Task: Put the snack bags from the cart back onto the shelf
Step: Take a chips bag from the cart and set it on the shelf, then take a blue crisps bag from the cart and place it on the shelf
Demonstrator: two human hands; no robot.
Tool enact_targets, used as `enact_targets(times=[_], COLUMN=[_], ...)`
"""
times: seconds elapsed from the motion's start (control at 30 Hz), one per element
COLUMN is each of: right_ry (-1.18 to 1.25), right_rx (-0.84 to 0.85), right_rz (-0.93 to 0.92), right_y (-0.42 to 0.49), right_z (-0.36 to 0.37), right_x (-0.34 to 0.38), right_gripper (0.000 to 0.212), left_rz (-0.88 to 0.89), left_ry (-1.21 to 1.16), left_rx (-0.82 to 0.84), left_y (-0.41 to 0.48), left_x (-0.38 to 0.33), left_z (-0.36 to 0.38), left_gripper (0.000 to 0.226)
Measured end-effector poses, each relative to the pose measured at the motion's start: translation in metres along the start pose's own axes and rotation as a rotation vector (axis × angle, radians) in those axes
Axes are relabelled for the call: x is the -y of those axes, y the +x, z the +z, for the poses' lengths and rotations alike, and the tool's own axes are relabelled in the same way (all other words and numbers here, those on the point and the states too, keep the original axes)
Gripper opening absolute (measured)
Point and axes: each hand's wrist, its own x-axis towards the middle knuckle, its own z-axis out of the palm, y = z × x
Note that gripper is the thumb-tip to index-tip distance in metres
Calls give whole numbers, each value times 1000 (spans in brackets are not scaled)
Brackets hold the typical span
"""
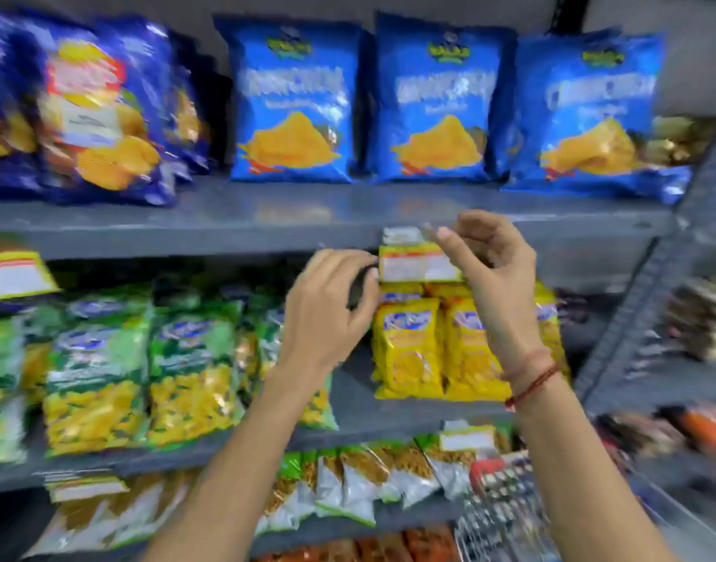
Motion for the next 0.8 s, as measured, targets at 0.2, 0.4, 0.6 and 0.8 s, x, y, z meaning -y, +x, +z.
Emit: enact_targets(times=[0.2,0.4,0.6,0.8], right_ry=[-239,-413,-513,-310], right_rx=[-225,-405,-604,-755], right_rz=[368,758,1236,1507], right_y=[-78,-178,-300,-379], right_z=[-147,-249,-326,-346], right_x=[-85,-167,-225,-279], right_gripper=[26,20,47,49], left_rz=[-32,-141,-201,-330], left_ry=[-201,-319,-344,-170], left_rx=[512,951,1401,1879], left_y=[-78,-153,-245,-331], left_x=[-65,-96,-140,-151], left_z=[137,243,328,401], left_gripper=[22,27,36,68])
